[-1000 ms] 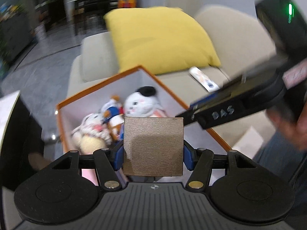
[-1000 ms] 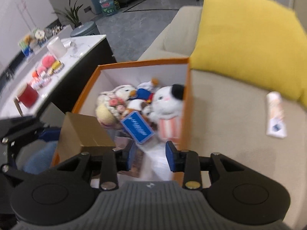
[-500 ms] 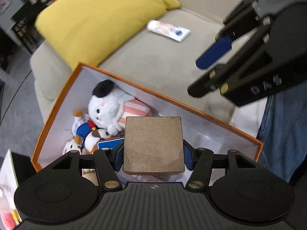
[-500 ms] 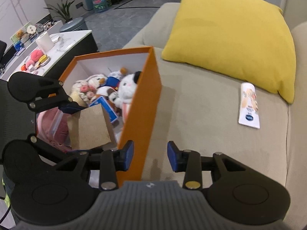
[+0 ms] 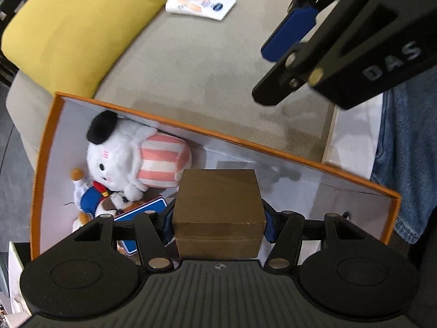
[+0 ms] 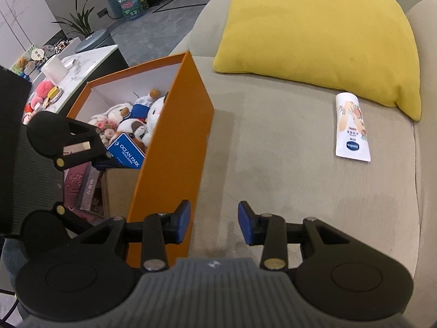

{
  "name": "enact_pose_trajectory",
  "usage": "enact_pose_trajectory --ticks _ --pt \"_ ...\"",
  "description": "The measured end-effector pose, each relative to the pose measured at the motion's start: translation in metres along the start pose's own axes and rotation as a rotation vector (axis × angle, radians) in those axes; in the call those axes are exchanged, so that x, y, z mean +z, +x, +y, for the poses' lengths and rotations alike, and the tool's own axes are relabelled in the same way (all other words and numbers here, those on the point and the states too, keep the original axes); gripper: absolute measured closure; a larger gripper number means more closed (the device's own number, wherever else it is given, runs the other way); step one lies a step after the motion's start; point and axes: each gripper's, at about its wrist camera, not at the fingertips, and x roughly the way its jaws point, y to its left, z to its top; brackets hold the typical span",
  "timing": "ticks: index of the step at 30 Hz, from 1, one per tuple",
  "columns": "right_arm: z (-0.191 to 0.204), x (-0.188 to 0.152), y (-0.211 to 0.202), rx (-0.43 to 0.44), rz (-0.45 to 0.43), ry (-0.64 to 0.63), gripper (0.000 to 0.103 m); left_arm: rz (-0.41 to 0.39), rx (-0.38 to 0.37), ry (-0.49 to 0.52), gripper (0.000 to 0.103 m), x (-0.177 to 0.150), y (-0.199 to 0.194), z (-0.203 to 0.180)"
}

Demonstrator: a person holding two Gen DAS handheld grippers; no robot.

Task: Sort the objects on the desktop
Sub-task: 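Lower the cardboard box into the orange box and open the left tool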

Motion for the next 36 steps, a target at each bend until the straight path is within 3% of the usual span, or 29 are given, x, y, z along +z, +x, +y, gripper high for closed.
enact_pose_trajectory --ticks 12,19,28,36 --pt "-0.011 -0.005 0.011 0.003 0.032 0.015 0.062 0.058 -0.015 0.044 0.03 0.001 0.012 0.003" --pt "-0.01 -0.008 0.013 -0.007 0.038 0.004 0.063 0.046 -0.028 0.053 0.031 -0.008 0.001 0.008" --pt "-0.01 -0.012 0.009 -0.008 0.034 0.013 0.063 0.055 -0.043 0.038 0.031 0.004 0.0 0.017" --pt "-0.012 -0.017 0.005 -0.02 0.029 0.024 0.063 0.03 -0.02 0.034 0.031 0.0 0.005 0.012"
